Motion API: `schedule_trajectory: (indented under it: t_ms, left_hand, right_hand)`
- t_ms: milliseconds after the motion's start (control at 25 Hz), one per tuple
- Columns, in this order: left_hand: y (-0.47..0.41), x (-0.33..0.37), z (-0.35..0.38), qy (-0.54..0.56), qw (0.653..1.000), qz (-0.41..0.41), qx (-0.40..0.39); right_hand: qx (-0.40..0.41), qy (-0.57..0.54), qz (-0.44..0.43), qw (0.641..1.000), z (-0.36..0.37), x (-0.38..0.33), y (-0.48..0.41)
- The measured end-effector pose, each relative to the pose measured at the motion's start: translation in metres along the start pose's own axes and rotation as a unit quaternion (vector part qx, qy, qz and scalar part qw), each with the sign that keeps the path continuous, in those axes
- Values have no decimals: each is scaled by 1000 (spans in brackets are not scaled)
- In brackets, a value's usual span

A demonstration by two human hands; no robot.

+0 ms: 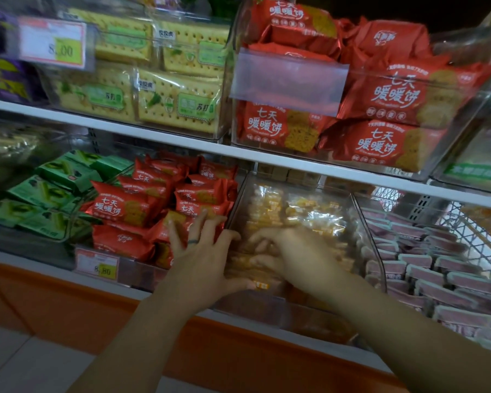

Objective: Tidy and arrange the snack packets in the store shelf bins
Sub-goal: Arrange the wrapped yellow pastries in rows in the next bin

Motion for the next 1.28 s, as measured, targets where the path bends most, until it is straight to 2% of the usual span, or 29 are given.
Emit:
schedule_trajectory:
  t_ms: [120, 200, 320, 400, 440, 520, 560, 640, 720, 800, 880, 1000, 1080, 1160, 1240, 1280]
  left_hand:
    - [-2, 5, -1, -26, 999, 16, -8]
    - [-2, 9, -1, -31, 998, 1, -58]
    - [4, 19, -2, -37, 995, 1, -88]
    - [10, 27, -4, -41, 995, 18, -84]
    - [13, 32, -4, -39, 996, 34, -71]
    - [15, 42, -5, -36, 995, 60, -66]
    - [12, 48, -2, -39, 994, 69, -70]
    - [4, 64, 3, -47, 992, 93, -71]
    - [-6, 78, 12, -69, 987, 108, -100]
    - [-15, 83, 18, -96, 982, 119, -109]
    - [-21, 77, 18, -114, 977, 113, -141]
    - [-24, 76, 13, -133, 971, 140, -140]
    - [-32, 84, 4, -93, 972, 130, -171]
    - [-51, 94, -5, 48, 980, 44, -189]
    - [-74, 108, -5, 232, 956, -70, -163]
    - [-85, 114, 2, 265, 944, -102, -167]
  right_hand:
    - [-11, 7, 24, 1000, -6, 7, 5]
    - [-41, 12, 39, 998, 4, 9, 3]
    - [-76, -57, 35, 995, 5, 13, 2]
    - [-51, -135, 61, 988, -12, 24, 10]
    - [-10, -154, 78, 985, -23, 33, 16]
    - [72, -101, 83, 989, -35, 57, 35]
    - [73, -48, 85, 993, -36, 67, 45]
    - [-9, 42, 87, 995, -31, 79, 62]
    - [-76, 86, 71, 991, -20, 87, 72]
    - [-79, 125, 54, 987, -17, 90, 76]
    - [-67, 120, 44, 990, -18, 92, 78]
    - [-9, 115, 9, 993, -14, 95, 86]
    - [-2, 96, 2, 995, -12, 96, 88]
    - [6, 39, 10, 999, -14, 101, 87]
    - [71, -43, 53, 995, -20, 109, 81]
    - [127, -85, 91, 984, -22, 115, 80]
Point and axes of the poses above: each hand's wrist, its own y-axis away from the middle knuckle, its own z-axis out of the palm, x = y × z, the point moved 2 cm from there along -y, towards the middle knuckle, and after that the axes turned 7 degrees about x, right-handed, at the moved point
